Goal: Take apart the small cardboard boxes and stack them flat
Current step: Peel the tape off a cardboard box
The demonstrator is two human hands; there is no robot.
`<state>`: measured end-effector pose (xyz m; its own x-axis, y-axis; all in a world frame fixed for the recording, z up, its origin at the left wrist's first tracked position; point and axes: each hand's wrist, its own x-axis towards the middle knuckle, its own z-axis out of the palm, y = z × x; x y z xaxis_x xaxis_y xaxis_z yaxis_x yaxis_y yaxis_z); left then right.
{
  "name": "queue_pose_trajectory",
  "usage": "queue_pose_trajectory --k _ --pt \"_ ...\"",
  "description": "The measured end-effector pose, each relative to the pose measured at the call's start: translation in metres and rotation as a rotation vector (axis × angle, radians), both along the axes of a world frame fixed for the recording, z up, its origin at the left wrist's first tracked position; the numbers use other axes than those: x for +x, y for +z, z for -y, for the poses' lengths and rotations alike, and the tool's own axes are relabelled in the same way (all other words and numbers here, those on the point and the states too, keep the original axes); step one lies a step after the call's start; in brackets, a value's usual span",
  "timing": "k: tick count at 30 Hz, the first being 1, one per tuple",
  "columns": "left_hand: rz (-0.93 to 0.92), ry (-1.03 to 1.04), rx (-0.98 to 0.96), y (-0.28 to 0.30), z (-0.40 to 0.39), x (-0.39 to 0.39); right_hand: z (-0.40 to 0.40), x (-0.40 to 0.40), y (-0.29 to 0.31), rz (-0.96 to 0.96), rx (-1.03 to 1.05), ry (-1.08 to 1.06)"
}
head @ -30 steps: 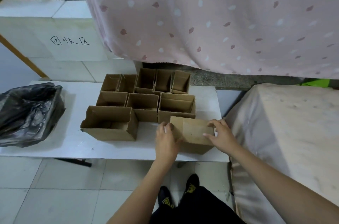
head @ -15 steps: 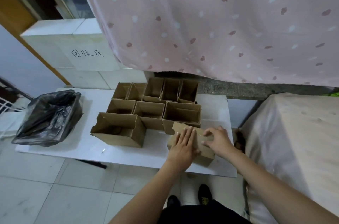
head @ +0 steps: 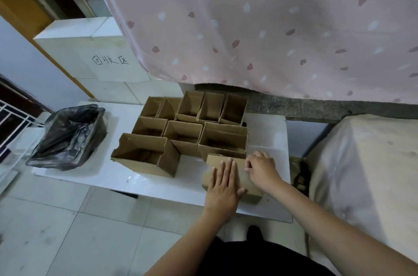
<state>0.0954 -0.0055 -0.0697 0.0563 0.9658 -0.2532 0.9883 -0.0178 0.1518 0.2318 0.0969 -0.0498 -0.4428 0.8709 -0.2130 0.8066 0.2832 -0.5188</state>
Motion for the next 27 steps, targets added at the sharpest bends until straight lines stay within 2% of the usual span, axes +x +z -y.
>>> queue_pose_trajectory --k 5,10,16,24,27 --pt "-0.024 0.031 0.015 -0.003 0.0 0.005 0.0 0.002 0.01 0.026 -0.002 0.112" --pt "0.004 -0.004 0.083 -0.008 -0.003 0.002 -0.005 0.008 0.011 -0.053 -0.048 0.114" --pt "0.001 0.01 0.088 -0.013 -0.002 0.002 -0.006 0.007 0.009 -0.054 -0.002 0.122" --pt "0.026 0.047 0.117 -0.013 -0.002 0.004 -0.013 0.018 0.015 -0.216 -0.153 0.077" --pt "0.033 0.068 0.114 -0.013 -0.003 0.005 -0.017 0.026 0.018 -0.215 -0.246 0.044"
